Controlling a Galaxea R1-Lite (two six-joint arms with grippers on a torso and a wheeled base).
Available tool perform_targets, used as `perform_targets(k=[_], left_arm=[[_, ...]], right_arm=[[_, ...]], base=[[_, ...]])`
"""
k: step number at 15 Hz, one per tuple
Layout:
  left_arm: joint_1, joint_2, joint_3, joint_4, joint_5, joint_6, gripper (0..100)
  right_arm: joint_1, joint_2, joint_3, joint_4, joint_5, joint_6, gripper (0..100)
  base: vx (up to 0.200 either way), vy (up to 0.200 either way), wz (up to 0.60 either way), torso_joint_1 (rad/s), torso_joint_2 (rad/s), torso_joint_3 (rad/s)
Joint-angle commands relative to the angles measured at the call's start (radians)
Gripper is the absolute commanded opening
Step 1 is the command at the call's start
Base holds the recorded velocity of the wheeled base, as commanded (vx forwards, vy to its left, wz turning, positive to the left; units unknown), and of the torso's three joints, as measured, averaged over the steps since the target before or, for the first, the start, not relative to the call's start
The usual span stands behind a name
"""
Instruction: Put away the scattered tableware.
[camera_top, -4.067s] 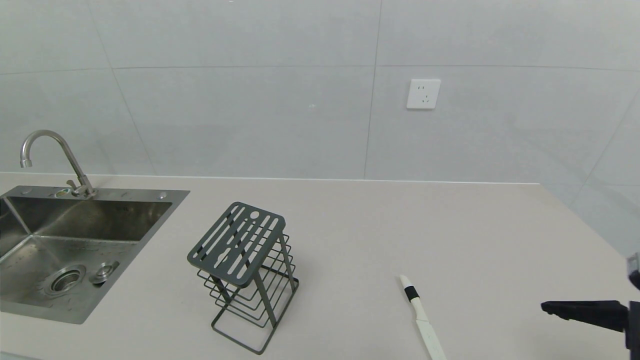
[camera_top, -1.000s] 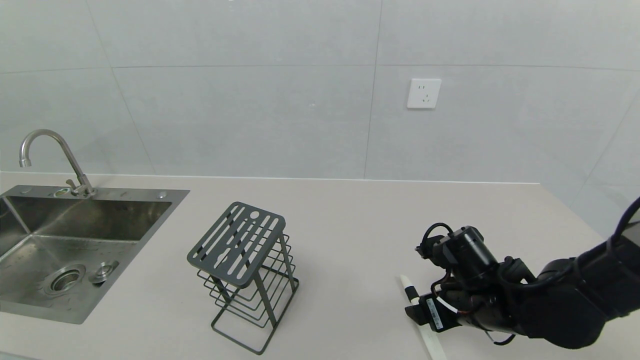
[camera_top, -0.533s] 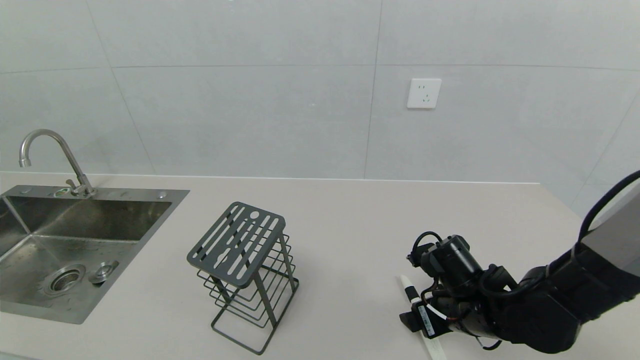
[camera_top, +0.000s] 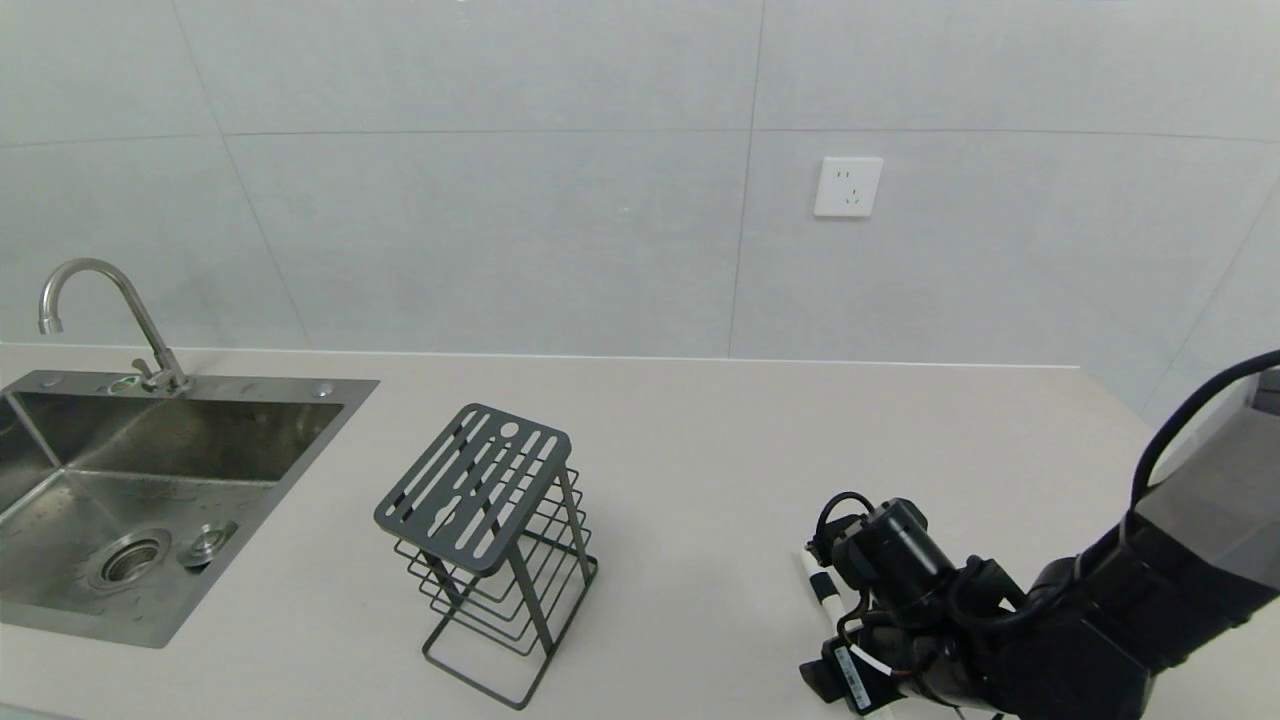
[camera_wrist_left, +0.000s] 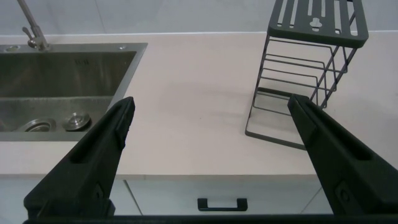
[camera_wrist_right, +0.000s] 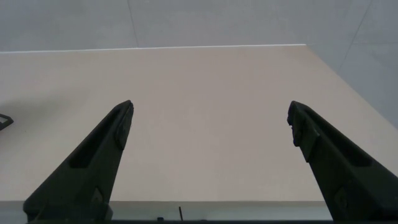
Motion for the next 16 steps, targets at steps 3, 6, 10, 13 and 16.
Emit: perform_targets(k=[3, 6, 10, 13, 16], left_arm=[[0.0, 0.001, 0.0, 0.0, 0.0, 0.0, 100], [0.0, 0.001, 0.0, 0.0, 0.0, 0.0, 100], [0.0, 0.001, 0.0, 0.0, 0.0, 0.0, 100], [0.0, 0.001, 0.0, 0.0, 0.0, 0.0, 100], [0.0, 0.001, 0.0, 0.0, 0.0, 0.0, 100]], right_arm=[[-0.031, 0.032, -0.002, -0.044, 0.01, 0.0, 100], [-0.035, 0.033, 0.003, -0.046, 0.014, -0.003, 100], [-0.033, 0.061, 0.017, -0.046, 0.05, -0.003, 0], [-0.03, 0.055, 0.033, -0.046, 0.066, -0.004, 0], [-0.035, 0.052, 0.05, -0.055, 0.066, 0.0, 0]], base=[[0.0, 0.0, 0.0, 0.0, 0.0, 0.0], [0.0, 0.0, 0.0, 0.0, 0.0, 0.0], [0.0, 0.0, 0.0, 0.0, 0.0, 0.0], [0.0, 0.0, 0.0, 0.0, 0.0, 0.0], [0.0, 0.0, 0.0, 0.0, 0.0, 0.0]])
